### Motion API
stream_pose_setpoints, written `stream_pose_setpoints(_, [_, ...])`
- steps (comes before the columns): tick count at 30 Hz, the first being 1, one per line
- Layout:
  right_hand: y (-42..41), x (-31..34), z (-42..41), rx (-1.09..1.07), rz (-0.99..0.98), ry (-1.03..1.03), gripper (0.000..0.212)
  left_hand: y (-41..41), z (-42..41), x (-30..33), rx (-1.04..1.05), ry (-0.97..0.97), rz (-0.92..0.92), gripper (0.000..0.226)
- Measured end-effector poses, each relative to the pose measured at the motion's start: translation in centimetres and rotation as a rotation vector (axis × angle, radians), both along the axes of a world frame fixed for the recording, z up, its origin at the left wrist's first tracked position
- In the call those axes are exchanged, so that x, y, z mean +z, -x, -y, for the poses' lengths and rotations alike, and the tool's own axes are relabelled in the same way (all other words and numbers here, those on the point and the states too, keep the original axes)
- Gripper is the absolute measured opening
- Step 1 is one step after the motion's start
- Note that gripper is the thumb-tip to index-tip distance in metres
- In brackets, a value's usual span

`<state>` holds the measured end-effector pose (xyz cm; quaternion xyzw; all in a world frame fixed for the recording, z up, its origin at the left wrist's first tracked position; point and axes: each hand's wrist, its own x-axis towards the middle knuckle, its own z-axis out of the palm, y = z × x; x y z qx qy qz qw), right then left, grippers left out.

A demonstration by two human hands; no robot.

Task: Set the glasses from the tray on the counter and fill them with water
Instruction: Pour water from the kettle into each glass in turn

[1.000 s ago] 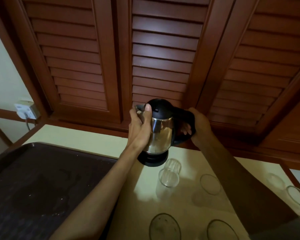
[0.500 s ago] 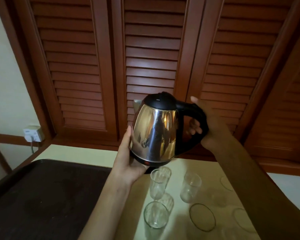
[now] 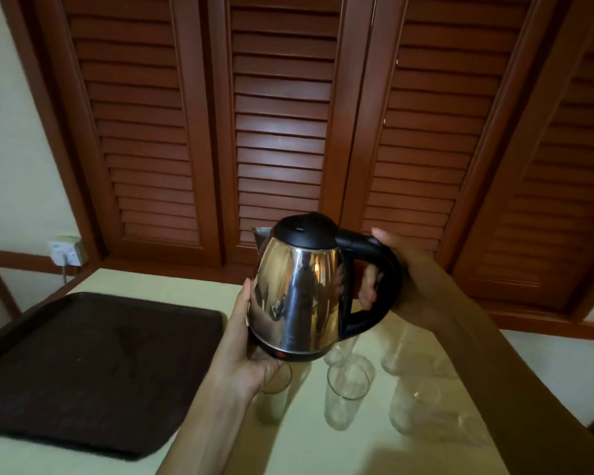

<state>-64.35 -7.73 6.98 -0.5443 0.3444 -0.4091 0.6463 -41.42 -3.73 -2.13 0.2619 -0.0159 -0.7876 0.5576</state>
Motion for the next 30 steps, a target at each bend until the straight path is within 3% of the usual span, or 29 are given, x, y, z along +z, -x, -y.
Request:
stream_pose_setpoints(4, [0.3, -0.7, -0.8, -0.069, 0.051, -0.018, 0.059, 1.4, -1.4, -0.6, -0.01, 0.065, -0.037, 0.07])
stream_pose_setpoints(7, [1.0, -1.2, -1.6, -0.193, 0.105, 0.028, 0.045, 3.0, -2.6, -0.8, -0.018, 0.132, -0.044, 0.068])
stream_pose_setpoints(9, [1.5, -1.2, -2.2, -0.257, 0.122, 0.061, 0.032, 3.3, -3.4, -0.9, -0.03, 0.199, 0.064, 0.065])
stream_pose_setpoints(11, [2.1, -1.0, -2.8, -0.295, 0.124, 0.078, 0.025, 3.1, -4.2, -0.9, -0.048, 0.228, 0.295, 0.061])
stream_pose_setpoints(15, [3.4, -0.4, -3.7, -0.339, 0.092, 0.076, 0.023, 2.0, -5.3, -1.6, -0.015, 0.362, 1.0, 0.055])
stream_pose_setpoints(18, [4.1, -0.1, -4.2, -0.374, 0.075, 0.077, 0.029, 0.5, -5.3, -3.0, 0.142, 0.416, 1.347, 0.064])
stream_pose_setpoints(20, [4.4, 0.2, -4.6, -0.395, 0.076, 0.077, 0.029, -0.4, -4.8, -4.4, 0.123, 0.435, 1.54, 0.071])
stream_pose_setpoints(26, [5.8, 1.1, -5.5, -0.441, 0.037, 0.112, 0.029, 0.2, -3.9, -8.9, 0.044, 0.382, 1.596, 0.117])
stream_pose_setpoints(28, [6.3, 1.3, -5.7, -0.458, 0.036, 0.11, 0.029, 0.7, -3.6, -10.3, 0.071, 0.338, 1.52, 0.119])
stream_pose_setpoints(30, [6.7, 1.4, -6.0, -0.469, 0.041, 0.108, 0.028, 1.4, -3.2, -11.5, 0.124, 0.294, 1.436, 0.106])
